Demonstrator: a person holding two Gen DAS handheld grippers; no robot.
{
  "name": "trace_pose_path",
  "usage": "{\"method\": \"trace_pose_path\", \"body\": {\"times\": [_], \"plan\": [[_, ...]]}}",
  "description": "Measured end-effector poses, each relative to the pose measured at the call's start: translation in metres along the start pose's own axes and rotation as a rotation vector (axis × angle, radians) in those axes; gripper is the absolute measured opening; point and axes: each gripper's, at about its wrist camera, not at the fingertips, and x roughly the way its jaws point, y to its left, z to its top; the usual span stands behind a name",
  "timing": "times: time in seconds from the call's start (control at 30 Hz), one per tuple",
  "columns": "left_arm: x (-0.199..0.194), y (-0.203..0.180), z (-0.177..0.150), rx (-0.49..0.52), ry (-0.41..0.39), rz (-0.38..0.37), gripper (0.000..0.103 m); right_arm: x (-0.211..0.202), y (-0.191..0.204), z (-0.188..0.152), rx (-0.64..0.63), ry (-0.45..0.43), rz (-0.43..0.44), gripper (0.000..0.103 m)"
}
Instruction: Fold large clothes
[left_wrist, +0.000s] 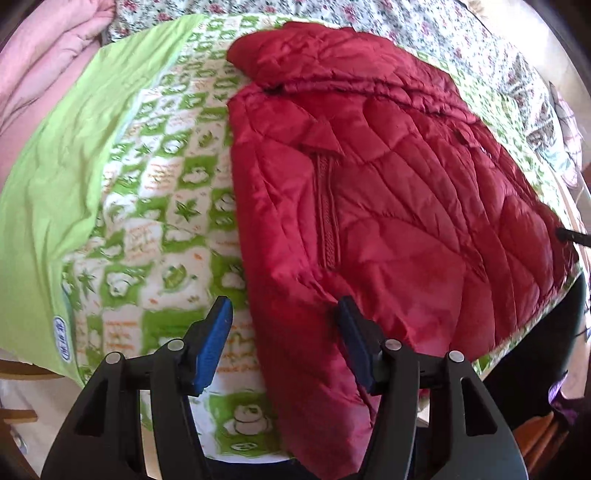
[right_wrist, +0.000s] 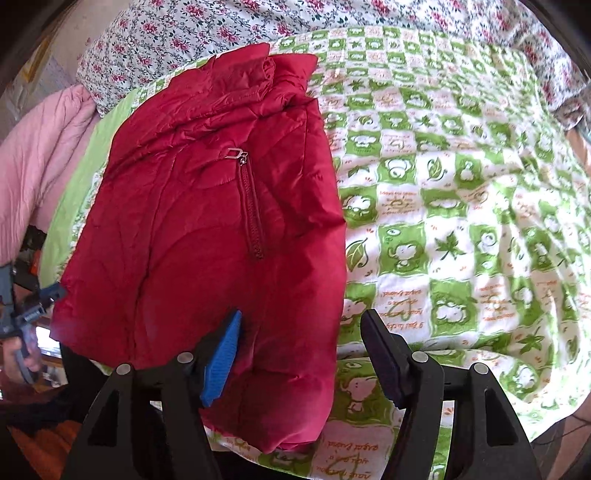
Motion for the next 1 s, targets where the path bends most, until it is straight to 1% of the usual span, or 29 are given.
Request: {"method": "trace_pose_path", "body": {"times": [0.07,0.13,0.23,0.3,0.47,0.63,0.67,0.73,0.8,0.83,0.87,0.9,0.93,0.97,1.0], "plan": [[0.003,-0.002,-0.004,0.006,0.015,-0.007,0.058,0.001,0.0,0.0,-0.002,0.006,0.0,0.068],[0.001,-0.003,-0.007,0.012,0.015,-0.014,0.059,0.001,0.001,0.0,-0.011,0.013,0.007,0.068],[0.001,-0.004,-0.009,-0.003,0.021,-0.049,0.066,0.002,0.001,0.001,-0.018,0.024,0.016,0.068],[0.003,-0.008,-0.01,-0.001,0.026,-0.064,0.073,0.006,0.0,0.002,-0.014,0.038,0.05,0.068],[0.005,-0.02,-0.013,0.021,0.053,-0.101,0.074,0.014,0.006,0.004,-0.027,0.076,0.102,0.068],[0.007,-0.023,-0.016,0.028,0.053,-0.115,0.073,0.013,0.013,-0.001,-0.068,0.098,0.123,0.065],[0.007,-0.022,-0.015,0.025,0.051,-0.121,0.072,0.012,0.012,-0.001,-0.066,0.097,0.132,0.064],[0.008,-0.021,-0.015,0.017,0.051,-0.13,0.063,0.012,0.008,-0.001,-0.06,0.096,0.145,0.062],[0.01,-0.02,-0.016,0.018,0.052,-0.133,0.05,0.014,0.005,-0.003,-0.049,0.1,0.155,0.062],[0.011,-0.02,-0.017,0.018,0.053,-0.138,0.047,0.016,0.002,-0.005,-0.037,0.107,0.162,0.062],[0.012,-0.02,-0.017,0.02,0.052,-0.144,0.04,0.017,0.001,-0.007,-0.03,0.112,0.165,0.062],[0.013,-0.021,-0.018,0.022,0.051,-0.147,0.036,0.019,0.001,-0.009,-0.028,0.115,0.167,0.061],[0.014,-0.021,-0.019,0.026,0.048,-0.147,0.035,0.019,0.001,-0.011,-0.029,0.113,0.169,0.058],[0.013,-0.022,-0.019,0.028,0.042,-0.144,0.031,0.018,0.002,-0.012,-0.035,0.106,0.174,0.052],[0.012,-0.023,-0.019,0.03,0.034,-0.145,0.026,0.018,0.004,-0.013,-0.037,0.102,0.179,0.044]]}}
